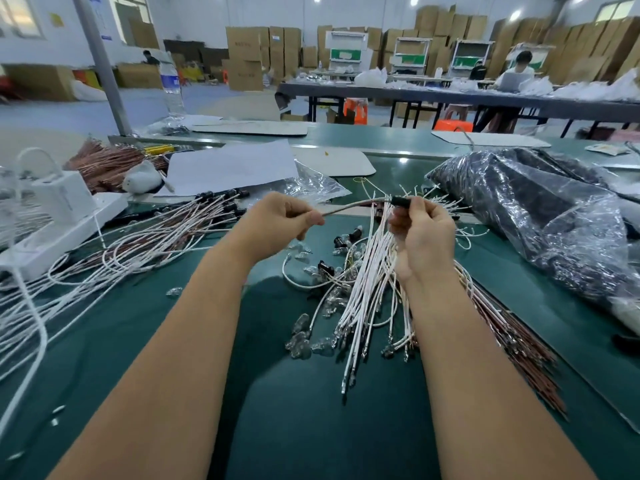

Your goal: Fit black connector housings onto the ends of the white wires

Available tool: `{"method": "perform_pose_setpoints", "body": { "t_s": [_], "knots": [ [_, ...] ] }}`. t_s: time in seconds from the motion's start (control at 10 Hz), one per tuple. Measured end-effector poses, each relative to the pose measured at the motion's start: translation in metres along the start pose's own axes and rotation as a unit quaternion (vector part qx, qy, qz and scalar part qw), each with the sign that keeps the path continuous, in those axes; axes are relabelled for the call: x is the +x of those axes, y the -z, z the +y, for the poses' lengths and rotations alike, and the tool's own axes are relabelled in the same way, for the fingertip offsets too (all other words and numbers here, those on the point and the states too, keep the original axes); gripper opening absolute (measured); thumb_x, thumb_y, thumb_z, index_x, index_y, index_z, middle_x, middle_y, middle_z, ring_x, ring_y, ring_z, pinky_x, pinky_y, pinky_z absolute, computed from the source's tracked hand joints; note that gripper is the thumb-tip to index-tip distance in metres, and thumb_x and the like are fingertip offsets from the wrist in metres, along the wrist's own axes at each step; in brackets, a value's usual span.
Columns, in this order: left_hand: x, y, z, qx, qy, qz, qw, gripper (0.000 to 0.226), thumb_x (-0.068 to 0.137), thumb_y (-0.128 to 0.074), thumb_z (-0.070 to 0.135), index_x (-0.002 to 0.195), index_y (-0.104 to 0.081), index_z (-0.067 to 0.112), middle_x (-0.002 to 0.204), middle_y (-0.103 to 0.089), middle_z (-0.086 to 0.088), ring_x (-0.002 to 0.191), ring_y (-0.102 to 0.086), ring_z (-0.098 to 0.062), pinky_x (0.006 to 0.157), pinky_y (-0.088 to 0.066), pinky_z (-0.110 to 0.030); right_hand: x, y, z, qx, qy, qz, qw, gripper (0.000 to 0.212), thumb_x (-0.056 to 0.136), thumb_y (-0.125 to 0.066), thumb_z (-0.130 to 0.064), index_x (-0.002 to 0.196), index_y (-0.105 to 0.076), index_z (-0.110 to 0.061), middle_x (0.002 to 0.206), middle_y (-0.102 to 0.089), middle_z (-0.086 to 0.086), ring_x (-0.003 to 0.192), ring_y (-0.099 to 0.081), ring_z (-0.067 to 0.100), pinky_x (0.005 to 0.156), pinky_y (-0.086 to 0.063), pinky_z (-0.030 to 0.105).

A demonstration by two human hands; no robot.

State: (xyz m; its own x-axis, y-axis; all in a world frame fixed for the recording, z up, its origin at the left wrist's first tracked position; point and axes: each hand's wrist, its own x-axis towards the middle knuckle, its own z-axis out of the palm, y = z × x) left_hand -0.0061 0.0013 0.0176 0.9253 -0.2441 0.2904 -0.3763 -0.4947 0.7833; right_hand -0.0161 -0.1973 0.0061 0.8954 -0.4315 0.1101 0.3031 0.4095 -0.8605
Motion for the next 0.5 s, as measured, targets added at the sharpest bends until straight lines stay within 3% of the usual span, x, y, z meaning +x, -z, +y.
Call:
{"method": "perform_pose_setpoints", "body": {
  "t_s": [0.1, 0.2, 0.3, 0.4, 0.5],
  "knots": [
    [-0.005, 0.045, -0.01, 0.059, 0.026, 0.036, 0.997, 0.015, 0.091, -0.065, 0.028, 0.086, -0.078, 0.02, 0.053, -0.059, 0.01, 0.05, -0.048, -0.004, 0.056, -0.042, -0.016, 0.0, -0.001, -0.001, -0.051, 0.005, -0.032, 0.998, 0.01, 0.1, -0.049, -0.011, 0.096, -0.058, -0.01, 0.078, -0.065, 0.004, 0.067, -0.063, 0.012, 0.064, -0.055, 0.024],
    [-0.008, 0.087, -0.021, 0.176, 0.003, 0.211, 0.961, 0.013, 0.09, -0.066, 0.024, 0.09, -0.077, 0.017, 0.056, -0.06, 0.015, 0.051, -0.05, 0.005, 0.051, -0.035, -0.008, -0.01, -0.017, 0.003, -0.135, -0.001, -0.101, 0.986, 0.011, 0.099, -0.049, -0.007, 0.099, -0.058, -0.013, 0.087, -0.068, 0.008, 0.069, -0.064, 0.012, 0.064, -0.056, 0.022],
    [-0.013, 0.116, -0.045, 0.286, 0.088, 0.212, 0.93, 0.028, 0.095, -0.056, 0.028, 0.116, -0.068, 0.016, 0.104, -0.07, -0.007, 0.087, -0.058, -0.015, 0.08, -0.043, -0.028, -0.018, -0.024, -0.008, -0.179, 0.001, -0.124, 0.976, 0.012, 0.099, -0.048, -0.009, 0.101, -0.058, -0.016, 0.094, -0.069, 0.01, 0.074, -0.064, 0.014, 0.065, -0.055, 0.024],
    [-0.03, 0.12, -0.07, 0.379, 0.224, 0.133, 0.888, 0.055, 0.093, -0.049, 0.042, 0.143, -0.037, 0.024, 0.139, -0.05, -0.018, 0.122, -0.048, -0.039, 0.1, -0.042, -0.045, -0.022, -0.019, -0.038, -0.139, 0.025, -0.103, 0.985, 0.015, 0.099, -0.047, -0.01, 0.098, -0.061, -0.014, 0.091, -0.069, 0.007, 0.079, -0.064, 0.017, 0.074, -0.053, 0.03],
    [-0.04, 0.106, -0.071, 0.39, 0.196, 0.182, 0.881, 0.065, 0.09, -0.049, 0.047, 0.148, -0.027, 0.025, 0.147, -0.041, -0.017, 0.135, -0.034, -0.039, 0.106, -0.034, -0.052, -0.023, -0.004, -0.095, -0.016, 0.075, -0.112, 0.991, 0.016, 0.098, -0.049, -0.017, 0.094, -0.064, -0.017, 0.084, -0.071, -0.002, 0.077, -0.066, 0.013, 0.073, -0.053, 0.03]
  ]
}}
